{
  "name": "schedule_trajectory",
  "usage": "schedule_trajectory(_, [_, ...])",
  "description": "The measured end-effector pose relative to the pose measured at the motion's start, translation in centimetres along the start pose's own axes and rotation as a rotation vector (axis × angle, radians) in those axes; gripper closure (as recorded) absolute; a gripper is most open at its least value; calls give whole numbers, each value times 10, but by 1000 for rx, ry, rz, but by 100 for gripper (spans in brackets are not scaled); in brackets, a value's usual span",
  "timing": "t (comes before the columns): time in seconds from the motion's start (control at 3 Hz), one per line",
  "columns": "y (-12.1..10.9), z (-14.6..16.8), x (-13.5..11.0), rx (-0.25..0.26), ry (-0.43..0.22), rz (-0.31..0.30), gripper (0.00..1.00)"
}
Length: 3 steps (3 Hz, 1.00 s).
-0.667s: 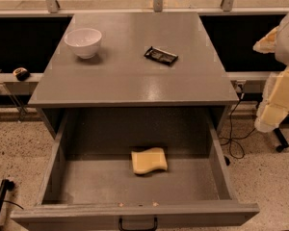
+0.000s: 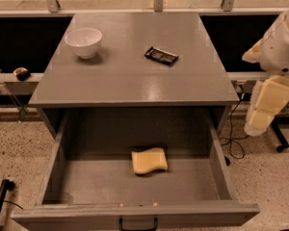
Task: Pick sponge from top drawer and place on counter
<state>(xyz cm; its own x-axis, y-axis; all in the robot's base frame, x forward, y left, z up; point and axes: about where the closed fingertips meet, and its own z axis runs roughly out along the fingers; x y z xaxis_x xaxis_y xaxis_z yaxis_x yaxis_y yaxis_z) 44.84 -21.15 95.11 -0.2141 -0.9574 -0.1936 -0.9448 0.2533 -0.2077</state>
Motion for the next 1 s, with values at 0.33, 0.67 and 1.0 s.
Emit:
schedule_trajectory(0.33, [12,52,-12,-55,-25,-39,0])
schedule_trajectory(0.67, [34,126,-17,-84,-58,-92,0])
schedule_trajectory(1.0, [31,139,-21,-50,-74,-90,0])
